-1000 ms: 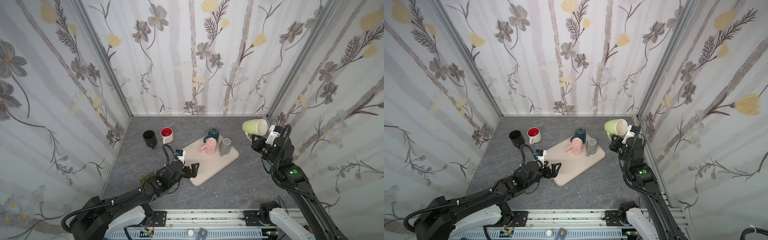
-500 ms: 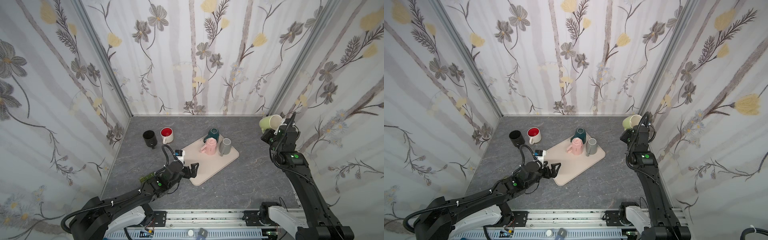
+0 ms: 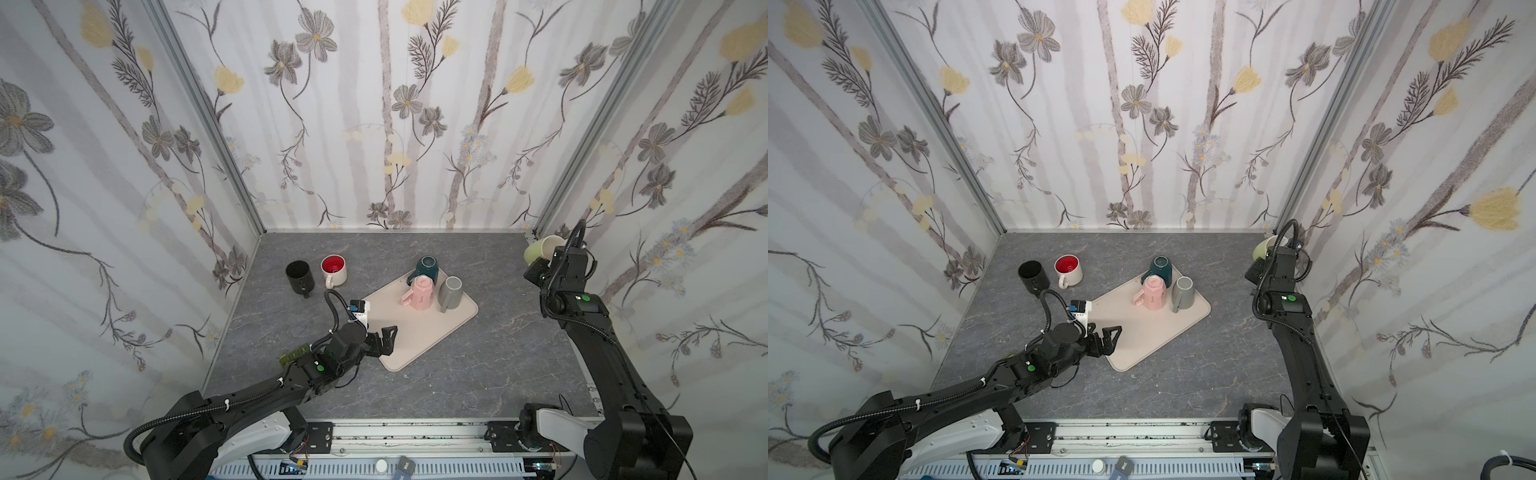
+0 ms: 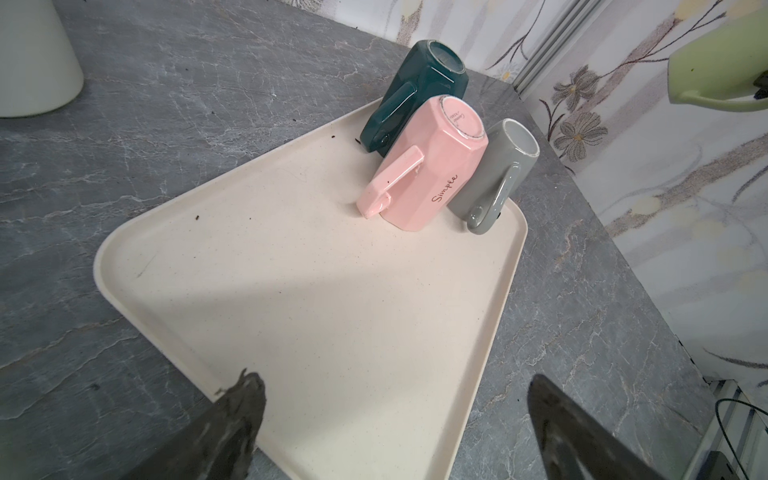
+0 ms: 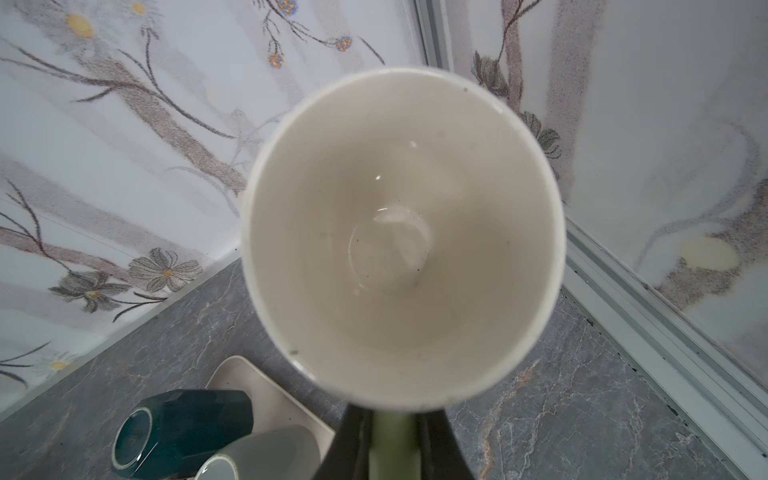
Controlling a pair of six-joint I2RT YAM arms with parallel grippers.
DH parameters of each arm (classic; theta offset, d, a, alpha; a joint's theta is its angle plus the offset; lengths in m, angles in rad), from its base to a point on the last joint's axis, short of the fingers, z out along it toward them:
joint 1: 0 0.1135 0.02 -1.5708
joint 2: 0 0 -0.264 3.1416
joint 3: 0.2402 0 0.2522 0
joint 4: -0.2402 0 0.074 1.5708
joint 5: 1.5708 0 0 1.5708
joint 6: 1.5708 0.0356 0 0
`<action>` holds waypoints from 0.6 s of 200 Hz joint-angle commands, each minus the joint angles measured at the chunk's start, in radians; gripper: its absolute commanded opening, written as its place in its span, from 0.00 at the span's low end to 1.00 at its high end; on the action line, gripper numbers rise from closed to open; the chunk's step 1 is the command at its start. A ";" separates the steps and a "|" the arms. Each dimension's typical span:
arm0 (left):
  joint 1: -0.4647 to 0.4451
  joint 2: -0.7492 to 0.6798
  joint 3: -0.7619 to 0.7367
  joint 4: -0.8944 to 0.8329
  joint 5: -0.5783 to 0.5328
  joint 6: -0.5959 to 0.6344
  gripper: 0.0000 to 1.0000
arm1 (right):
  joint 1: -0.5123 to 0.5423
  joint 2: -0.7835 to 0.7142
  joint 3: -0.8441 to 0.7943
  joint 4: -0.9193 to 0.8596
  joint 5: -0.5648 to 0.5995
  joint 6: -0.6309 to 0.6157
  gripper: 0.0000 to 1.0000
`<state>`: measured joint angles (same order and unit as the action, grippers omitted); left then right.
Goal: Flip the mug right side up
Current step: 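Carry the mug upright with the right gripper to the far corner while the left withdraws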
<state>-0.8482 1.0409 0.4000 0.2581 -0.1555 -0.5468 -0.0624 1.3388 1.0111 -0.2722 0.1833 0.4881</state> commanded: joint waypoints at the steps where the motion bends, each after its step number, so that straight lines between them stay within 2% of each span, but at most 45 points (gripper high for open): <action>1: 0.002 -0.004 0.002 0.036 -0.022 0.004 1.00 | -0.012 0.036 0.020 0.083 0.058 -0.021 0.00; 33: 0.001 -0.010 0.002 0.029 -0.033 0.008 1.00 | -0.026 0.111 0.035 0.072 0.115 -0.041 0.00; 120: 0.006 -0.005 -0.001 0.028 -0.056 0.021 1.00 | -0.028 0.312 0.072 0.082 0.108 -0.050 0.00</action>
<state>-0.8444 1.0340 0.4000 0.2581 -0.1837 -0.5377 -0.0902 1.6085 1.0592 -0.2714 0.2687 0.4576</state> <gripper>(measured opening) 0.997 0.149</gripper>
